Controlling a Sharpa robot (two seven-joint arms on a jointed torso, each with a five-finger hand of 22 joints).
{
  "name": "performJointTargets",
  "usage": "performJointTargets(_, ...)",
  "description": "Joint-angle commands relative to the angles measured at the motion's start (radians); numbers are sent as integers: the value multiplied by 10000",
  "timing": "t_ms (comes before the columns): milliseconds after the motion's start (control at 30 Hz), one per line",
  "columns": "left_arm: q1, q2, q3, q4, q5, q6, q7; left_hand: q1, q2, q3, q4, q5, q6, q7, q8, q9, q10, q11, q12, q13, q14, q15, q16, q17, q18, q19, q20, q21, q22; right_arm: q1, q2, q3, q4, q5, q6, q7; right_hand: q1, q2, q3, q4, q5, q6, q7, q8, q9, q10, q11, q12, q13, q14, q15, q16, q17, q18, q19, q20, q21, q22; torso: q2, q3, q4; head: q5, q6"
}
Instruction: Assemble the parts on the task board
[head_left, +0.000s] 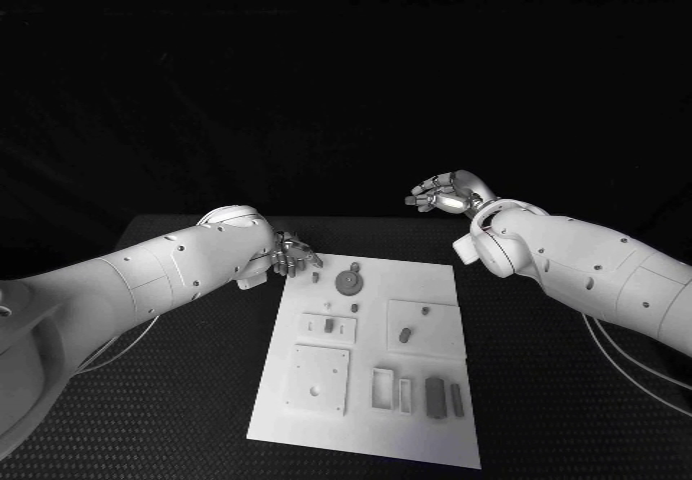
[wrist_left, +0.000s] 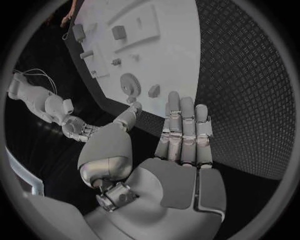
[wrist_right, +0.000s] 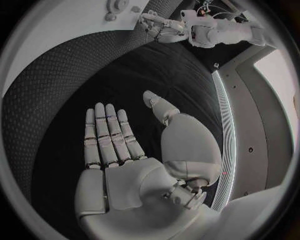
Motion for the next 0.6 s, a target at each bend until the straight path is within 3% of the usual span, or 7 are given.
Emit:
performJointTargets(33,-19,51,0,-60,177,514,297,58,199,-70,-27,-26,97,-31,25,-10,-53,-2,-56,-28,-80,12,22,-26,-88,-109,-489,-7,27,-2,23,3,18,7,83,109,47,-17,-62,20,67,-69,227,-2,-15,90,-3,-45,-15,-42,21,-37,-14,-25,-85,20,-49,14,-5,-3,14,-26,-14)
performJointTargets(300,-31,145,0,-162,472,921,425,181,731,-244,-196,-22,478,-113,5,-104,-110,-35,-76,-103,-196,58,65,-88,-96,-238,-443,-13,54,-2,46,3,40,7,86,106,49,-13,-62,22,67,-67,225,0,-17,91,-5,-47,-18,-42,20,-35,-18,-25,-87,19,-51,19,-11,-5,8,-77,-19)
performJointTargets(600,-75,207,-2,-252,588,986,502,325,959,-312,-401,-18,509,-95,-142,-204,-128,-21,-90,-155,-232,72,90,-138,-96,-267,-427,-10,60,-2,34,3,57,7,91,99,53,-14,-64,22,66,-66,225,1,-19,94,-7,-50,-22,-44,20,-33,-24,-25,-90,17,-53,26,-13,0,16,-106,-42)
